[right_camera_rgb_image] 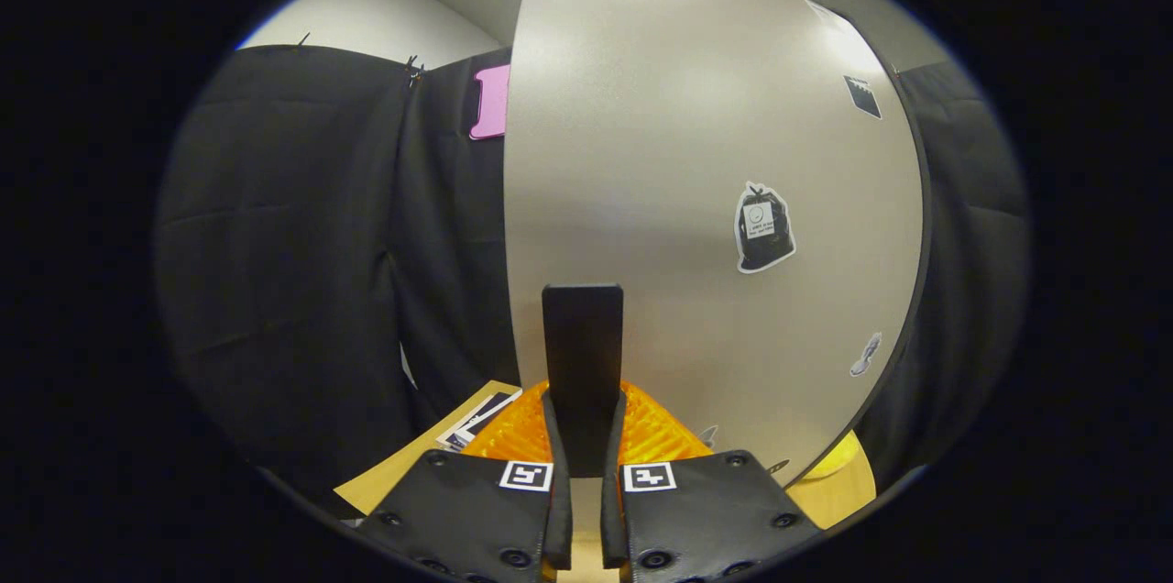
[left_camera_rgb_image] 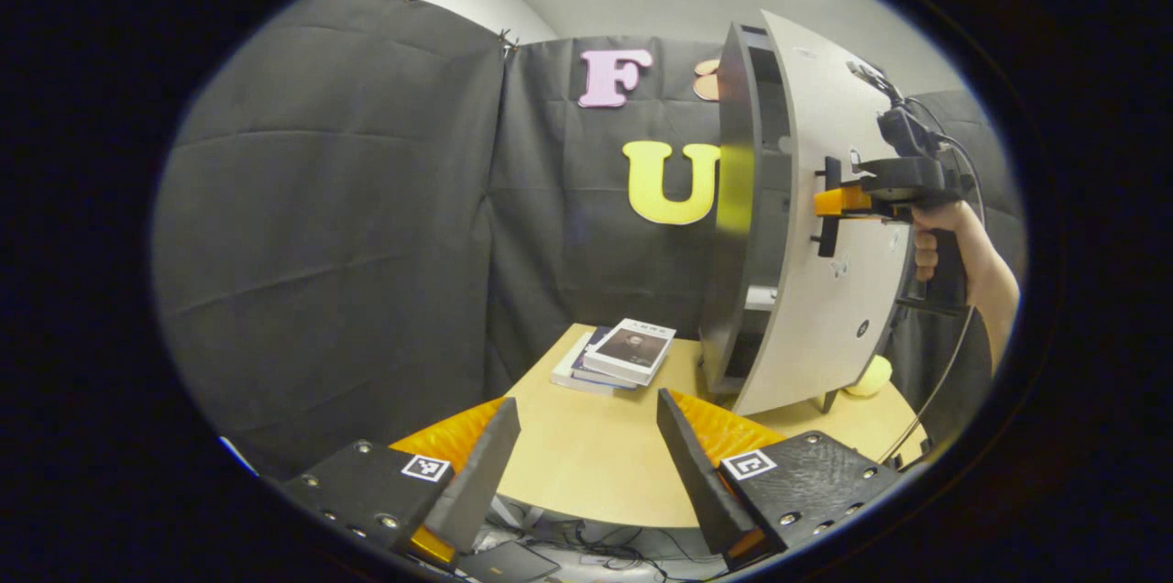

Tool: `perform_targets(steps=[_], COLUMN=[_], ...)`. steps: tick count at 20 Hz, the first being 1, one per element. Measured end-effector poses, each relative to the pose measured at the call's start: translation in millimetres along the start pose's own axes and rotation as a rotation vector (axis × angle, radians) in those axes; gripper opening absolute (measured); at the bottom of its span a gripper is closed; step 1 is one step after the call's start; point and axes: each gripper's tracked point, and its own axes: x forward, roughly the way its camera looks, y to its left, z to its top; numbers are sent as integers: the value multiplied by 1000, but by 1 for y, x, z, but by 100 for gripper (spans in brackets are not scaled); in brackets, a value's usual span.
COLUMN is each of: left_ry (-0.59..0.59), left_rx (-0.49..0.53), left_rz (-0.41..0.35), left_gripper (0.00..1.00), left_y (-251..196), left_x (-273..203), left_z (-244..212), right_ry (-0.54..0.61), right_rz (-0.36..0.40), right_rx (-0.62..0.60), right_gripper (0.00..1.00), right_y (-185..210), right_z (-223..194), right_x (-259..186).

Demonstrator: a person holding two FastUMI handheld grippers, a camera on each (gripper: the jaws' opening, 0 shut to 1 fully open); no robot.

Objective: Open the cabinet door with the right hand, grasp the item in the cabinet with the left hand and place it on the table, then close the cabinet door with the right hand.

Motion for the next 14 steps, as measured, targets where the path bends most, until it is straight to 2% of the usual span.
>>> perform_targets(steps=[7, 14], left_ry=[4, 17], left_rx=[26, 48], left_rz=[-34, -106], left_gripper=[92, 92], left_y=[-28, -65], left_x=[-6, 1], left_z=[2, 2], right_ry=[-10, 5], right_rz=[71, 108], right_rx=[-14, 3], right_gripper=[14, 13], right_y=[-3, -14], right_z=[-1, -3], right_x=[-22, -39])
